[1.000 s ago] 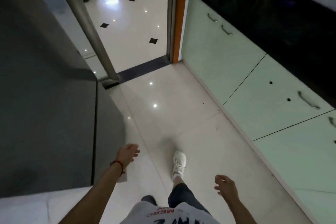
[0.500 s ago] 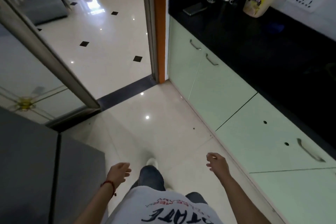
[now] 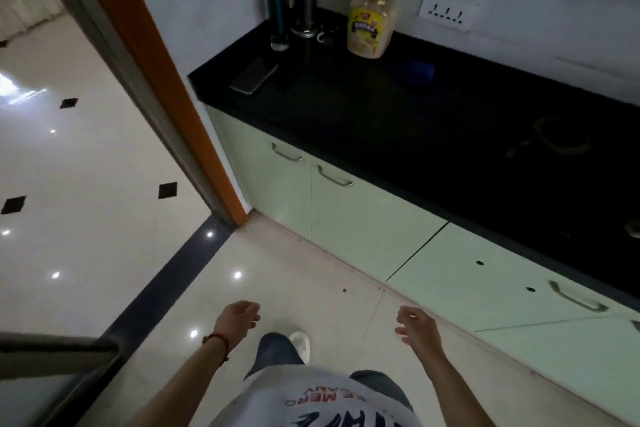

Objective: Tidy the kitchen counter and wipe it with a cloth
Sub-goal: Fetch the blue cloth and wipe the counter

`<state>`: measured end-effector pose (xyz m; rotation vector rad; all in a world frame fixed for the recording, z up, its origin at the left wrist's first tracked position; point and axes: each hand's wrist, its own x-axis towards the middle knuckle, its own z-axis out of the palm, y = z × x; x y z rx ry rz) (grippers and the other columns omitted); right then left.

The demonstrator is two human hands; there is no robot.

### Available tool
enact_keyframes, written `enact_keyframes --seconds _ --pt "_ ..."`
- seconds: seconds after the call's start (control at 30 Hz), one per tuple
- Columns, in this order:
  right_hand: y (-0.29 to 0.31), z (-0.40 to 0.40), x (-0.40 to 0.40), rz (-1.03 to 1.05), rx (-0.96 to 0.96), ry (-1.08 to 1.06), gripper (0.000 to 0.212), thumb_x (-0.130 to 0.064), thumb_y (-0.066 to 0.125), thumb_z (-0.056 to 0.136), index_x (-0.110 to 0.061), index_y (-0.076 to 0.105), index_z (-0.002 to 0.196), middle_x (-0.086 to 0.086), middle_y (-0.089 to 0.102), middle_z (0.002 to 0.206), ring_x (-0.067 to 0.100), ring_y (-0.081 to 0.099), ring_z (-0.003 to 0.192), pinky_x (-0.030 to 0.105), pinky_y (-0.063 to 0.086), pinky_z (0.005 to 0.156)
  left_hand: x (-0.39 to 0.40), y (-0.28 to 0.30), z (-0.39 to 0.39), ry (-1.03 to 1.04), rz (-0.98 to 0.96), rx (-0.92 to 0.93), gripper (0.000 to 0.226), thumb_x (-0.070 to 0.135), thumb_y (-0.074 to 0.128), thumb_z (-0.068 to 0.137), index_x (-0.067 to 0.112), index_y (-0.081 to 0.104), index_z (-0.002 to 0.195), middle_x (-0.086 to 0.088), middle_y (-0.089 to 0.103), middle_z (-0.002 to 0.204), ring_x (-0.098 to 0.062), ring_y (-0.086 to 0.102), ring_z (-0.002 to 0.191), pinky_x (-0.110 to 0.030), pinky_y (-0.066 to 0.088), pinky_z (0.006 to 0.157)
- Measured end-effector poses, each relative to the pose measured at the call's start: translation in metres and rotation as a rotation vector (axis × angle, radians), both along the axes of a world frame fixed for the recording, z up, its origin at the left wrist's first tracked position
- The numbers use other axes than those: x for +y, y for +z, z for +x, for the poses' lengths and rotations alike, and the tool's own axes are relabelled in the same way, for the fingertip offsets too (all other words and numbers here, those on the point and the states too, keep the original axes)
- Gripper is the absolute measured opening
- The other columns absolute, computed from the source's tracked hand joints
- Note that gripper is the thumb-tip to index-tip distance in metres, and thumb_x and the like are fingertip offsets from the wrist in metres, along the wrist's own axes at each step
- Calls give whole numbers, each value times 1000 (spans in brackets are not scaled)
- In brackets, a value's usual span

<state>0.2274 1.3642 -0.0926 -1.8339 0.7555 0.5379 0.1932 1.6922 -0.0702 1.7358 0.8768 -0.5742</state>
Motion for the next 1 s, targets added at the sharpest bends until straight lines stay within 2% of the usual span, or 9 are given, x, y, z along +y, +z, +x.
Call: enact_keyframes --seconds 0.17,0.33,0.43,0.5,0.6,0.7,0.8,0.9,1.0 --pt "5 18 4 34 32 -184 11 -18 53 88 -15 61 94 3 65 86 23 65 78 30 47 65 -8 15 106 -162 -6 -21 31 18 47 92 -5 57 109 -14 63 98 -25 57 90 -33 43 79" --pt "6 42 -6 52 47 -322 15 -16 55 88 -11 63 98 8 66 89 23 65 74 29 45 62 -41 23 173 -287 -10 -20 26 13 43 92 -4 55 108 -17 62 110 -28 58 97 -30 44 74" --pt "11 72 -19 62 18 -349 17 -12 54 87 -7 64 100 10 65 91 24 64 75 29 45 63 -59 28 200 -310 -3 -91 16 16 46 91 10 59 85 -19 66 106 -26 59 88 -37 47 83" --pt "22 99 -27 87 -42 -341 15 -10 53 88 -8 63 99 8 65 90 23 64 76 31 46 66 -71 31 216 -364 37 -162 18 26 47 86 14 57 76 -20 67 100 -31 61 88 -41 46 87" --pt "46 144 -36 148 -162 -334 12 -7 52 89 -14 62 92 6 66 87 23 64 78 30 47 69 -89 44 240 -483 137 -324 28 33 48 82 11 63 91 -9 66 90 -27 61 89 -31 46 80" --pt "69 192 -40 177 -272 -311 18 -4 51 90 -19 62 89 5 67 85 19 64 73 27 49 66 -101 55 267 -489 169 -473 21 16 52 90 8 63 107 1 62 97 -13 57 92 -13 41 77" --pt "86 245 -43 174 -347 -253 25 -3 48 91 -23 62 87 6 66 84 18 65 71 23 52 65 -107 62 303 -520 223 -604 26 15 51 90 10 59 114 3 59 107 -10 55 98 -19 42 85" --pt "90 291 -42 87 -348 -155 27 -11 51 91 -36 62 86 0 68 88 24 66 86 37 51 82 -108 62 344 -581 318 -667 27 17 52 89 11 58 115 -3 61 111 -15 57 102 -24 45 87" --pt "92 340 -39 3 -351 -132 18 -20 52 90 -34 63 95 -7 67 86 20 66 90 40 52 87 -113 59 393 -656 428 -699 31 19 53 89 10 57 118 -10 59 119 -22 52 114 -28 40 95"
